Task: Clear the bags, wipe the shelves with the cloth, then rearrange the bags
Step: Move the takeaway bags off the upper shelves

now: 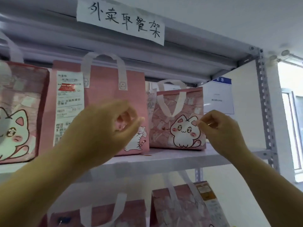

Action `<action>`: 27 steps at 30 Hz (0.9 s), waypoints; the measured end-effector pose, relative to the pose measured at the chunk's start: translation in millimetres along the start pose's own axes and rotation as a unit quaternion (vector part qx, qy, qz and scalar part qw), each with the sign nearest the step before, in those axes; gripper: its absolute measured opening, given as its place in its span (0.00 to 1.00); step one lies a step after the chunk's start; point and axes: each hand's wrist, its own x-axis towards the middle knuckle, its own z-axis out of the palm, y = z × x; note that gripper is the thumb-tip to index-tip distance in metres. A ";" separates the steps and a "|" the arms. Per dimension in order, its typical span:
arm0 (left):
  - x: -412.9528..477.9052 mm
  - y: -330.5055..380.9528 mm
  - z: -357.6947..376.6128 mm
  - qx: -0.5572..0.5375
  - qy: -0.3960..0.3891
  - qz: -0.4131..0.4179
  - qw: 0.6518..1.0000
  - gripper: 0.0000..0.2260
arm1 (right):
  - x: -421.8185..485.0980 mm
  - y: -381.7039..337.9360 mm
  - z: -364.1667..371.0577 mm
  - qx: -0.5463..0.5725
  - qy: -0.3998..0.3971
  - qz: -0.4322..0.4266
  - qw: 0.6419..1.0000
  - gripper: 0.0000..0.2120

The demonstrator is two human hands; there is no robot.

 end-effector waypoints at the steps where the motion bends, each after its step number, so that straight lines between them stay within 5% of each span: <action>1: 4.2 5.8 10.3 -0.001 -0.007 0.000 1.000 0.15 | 4.4 11.5 -2.2 -0.014 -0.005 0.007 1.000 0.06; 11: 39.0 36.3 104.7 0.058 -0.007 -0.067 0.996 0.14 | 51.4 85.1 20.1 -0.051 -0.125 0.056 0.989 0.21; 27: 45.1 31.1 130.0 0.080 -0.007 -0.170 0.982 0.06 | 63.8 117.8 14.0 0.014 -0.111 0.127 0.986 0.16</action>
